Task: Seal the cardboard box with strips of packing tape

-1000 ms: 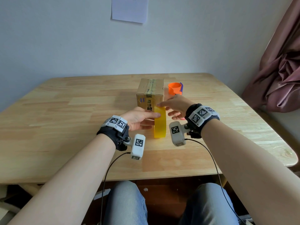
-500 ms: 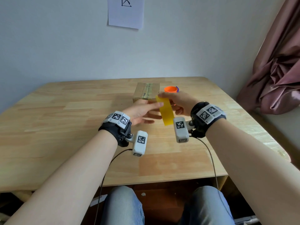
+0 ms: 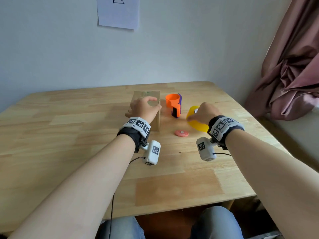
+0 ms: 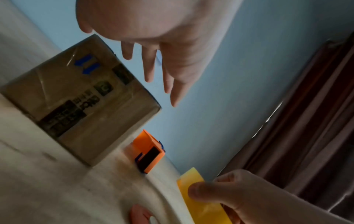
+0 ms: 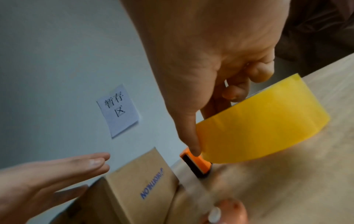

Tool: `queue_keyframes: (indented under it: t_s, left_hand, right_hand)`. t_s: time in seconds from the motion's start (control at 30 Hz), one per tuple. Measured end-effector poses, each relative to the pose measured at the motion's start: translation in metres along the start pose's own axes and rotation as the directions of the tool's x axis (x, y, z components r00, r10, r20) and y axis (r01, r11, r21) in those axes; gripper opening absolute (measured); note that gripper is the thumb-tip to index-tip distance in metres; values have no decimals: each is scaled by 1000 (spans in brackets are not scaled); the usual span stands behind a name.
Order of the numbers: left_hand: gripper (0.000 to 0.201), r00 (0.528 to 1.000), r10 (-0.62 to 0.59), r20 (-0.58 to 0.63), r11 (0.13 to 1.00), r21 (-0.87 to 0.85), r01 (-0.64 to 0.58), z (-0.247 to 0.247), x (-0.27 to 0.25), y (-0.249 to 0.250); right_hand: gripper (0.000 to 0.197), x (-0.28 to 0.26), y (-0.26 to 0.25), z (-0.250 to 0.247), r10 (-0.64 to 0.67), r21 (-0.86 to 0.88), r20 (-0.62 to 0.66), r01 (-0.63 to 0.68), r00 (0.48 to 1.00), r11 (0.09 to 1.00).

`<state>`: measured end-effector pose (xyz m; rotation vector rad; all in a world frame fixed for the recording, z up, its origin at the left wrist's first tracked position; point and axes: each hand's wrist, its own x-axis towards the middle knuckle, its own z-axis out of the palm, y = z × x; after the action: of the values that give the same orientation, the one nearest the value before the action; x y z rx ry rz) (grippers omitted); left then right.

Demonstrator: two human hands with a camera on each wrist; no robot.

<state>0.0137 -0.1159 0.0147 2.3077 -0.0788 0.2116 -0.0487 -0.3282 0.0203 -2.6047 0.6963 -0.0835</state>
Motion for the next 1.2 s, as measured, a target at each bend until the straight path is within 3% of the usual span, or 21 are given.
queue_keyframes:
  t_s: [0.1,0.5,0.57,0.63,0.73,0.8,0.97,1.2]
  left_hand:
    - [43,1000,-4,19,998,56,3,10,6,-11]
    - [38,999,-5,-32,996,94,7,-1,5,-27]
    - [38,999,-17,-34,996,92,20,-6,3,-32]
    - [38,999,-20,-35,995,98,23,-12,1,-37]
    - [37,999,-21,-32,994,104,24,-20,-2,-44]
    - [37,999,-22,-29,996,91,25,-24,-4,-47]
    - [37,1000,1,-20,996,84,1,-26,-8,-49]
    - [36,1000,9,-9,997,82,-8,-25,-6,-52]
  right_hand:
    - [55,9,10,16,43,-26,19,-42,999,999]
    - [72,23,13,40,71,-56,62,-67,996,996]
    - [63,23,9,40,-5,12,-8,6,1000,1000]
    - [40,22,0,42,-124,29,-40,125,992,992]
    - [18,9,-16,50,-155,-159,150,178,976,971]
    - [24,1,-23,57,-77,-293,234,145,969,945]
    - [54,2,-30,70,-67,-393,190,138,979,909]
    - [39,-1,-37,73,-120,-378,179,181,976,908]
